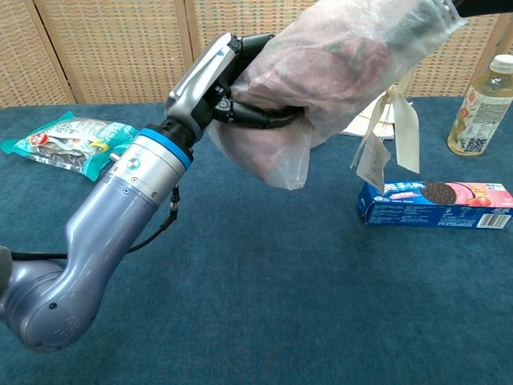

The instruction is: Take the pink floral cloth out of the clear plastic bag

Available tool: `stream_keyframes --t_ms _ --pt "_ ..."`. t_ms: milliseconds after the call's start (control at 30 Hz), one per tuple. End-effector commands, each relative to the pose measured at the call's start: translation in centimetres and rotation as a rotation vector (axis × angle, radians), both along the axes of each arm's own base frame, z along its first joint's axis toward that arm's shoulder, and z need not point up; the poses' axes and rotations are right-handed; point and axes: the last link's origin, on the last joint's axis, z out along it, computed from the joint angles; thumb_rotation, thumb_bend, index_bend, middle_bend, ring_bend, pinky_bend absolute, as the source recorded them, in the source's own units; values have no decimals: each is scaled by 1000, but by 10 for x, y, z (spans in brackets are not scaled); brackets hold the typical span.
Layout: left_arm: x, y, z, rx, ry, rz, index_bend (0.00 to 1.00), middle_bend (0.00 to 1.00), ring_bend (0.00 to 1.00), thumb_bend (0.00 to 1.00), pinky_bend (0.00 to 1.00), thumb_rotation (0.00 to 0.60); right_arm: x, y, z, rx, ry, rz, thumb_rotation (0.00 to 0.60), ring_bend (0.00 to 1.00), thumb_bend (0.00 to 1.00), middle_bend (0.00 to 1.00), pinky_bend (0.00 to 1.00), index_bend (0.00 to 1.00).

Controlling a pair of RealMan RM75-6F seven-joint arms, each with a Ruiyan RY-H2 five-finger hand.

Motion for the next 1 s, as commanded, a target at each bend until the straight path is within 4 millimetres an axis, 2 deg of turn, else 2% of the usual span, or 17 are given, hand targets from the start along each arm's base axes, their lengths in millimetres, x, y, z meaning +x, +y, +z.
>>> stream_keyframes --t_ms 33,133,300,400,500,633,733,767,833,867,933,1000 --pt "1 -1 0 0 -6 0 572 609 527 555 695 600 2 -1 -2 1 -6 0 600 0 0 0 0 283" --pt "2 -1 0 -1 -13 3 572 609 527 555 695 600 4 -2 -4 0 -22 3 600 0 87 0 0 345" --pt "2 -1 1 -1 -17 5 572 609 527 556 695 600 5 -2 -7 -3 -38 11 600 0 496 0 0 596" --pt "2 -1 2 -1 -17 7 572 609 527 556 695 600 6 0 -8 -4 -41 19 600 0 652 0 0 662" --pt "2 0 3 -2 -16 6 572 608 527 555 695 600 7 1 -9 -5 -38 24 600 0 723 0 0 690" --pt "1 -1 3 -4 -6 -2 572 588 527 555 695 600 8 1 -11 -9 -41 26 600 0 759 0 0 716" --pt "-1 -3 4 5 27 -22 544 505 484 550 662 600 9 2 -13 -12 -46 29 600 0 784 0 0 731" --pt "-3 -3 3 13 45 -31 495 441 427 523 604 600 9 2 -13 -12 -48 30 600 0 792 0 0 735" --pt "-5 -4 3 27 78 -46 363 278 254 449 395 600 10 2 -14 -12 -49 32 600 0 797 0 0 738" --pt "-6 -5 3 33 90 -50 285 183 144 414 243 600 10 2 -15 -11 -49 33 600 0 797 1 0 738" --pt "-8 -7 3 41 94 -51 214 99 48 399 91 600 11 3 -16 -9 -52 35 600 0 797 3 0 739" --pt "-13 -10 8 66 83 -50 200 85 36 398 79 600 13 4 -20 5 -59 40 600 0 798 4 0 739"
